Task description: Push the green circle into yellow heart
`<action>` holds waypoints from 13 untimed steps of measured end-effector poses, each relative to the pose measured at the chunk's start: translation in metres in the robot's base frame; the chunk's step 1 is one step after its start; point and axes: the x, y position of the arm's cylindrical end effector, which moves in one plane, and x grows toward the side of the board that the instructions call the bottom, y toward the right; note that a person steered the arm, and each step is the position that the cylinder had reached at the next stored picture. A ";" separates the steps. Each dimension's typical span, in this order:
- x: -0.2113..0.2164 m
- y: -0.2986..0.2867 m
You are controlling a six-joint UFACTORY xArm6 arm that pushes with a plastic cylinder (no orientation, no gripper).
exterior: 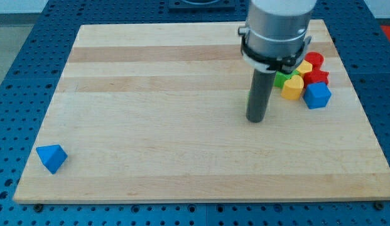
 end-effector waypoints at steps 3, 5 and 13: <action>0.000 -0.090; -0.024 -0.044; 0.002 0.001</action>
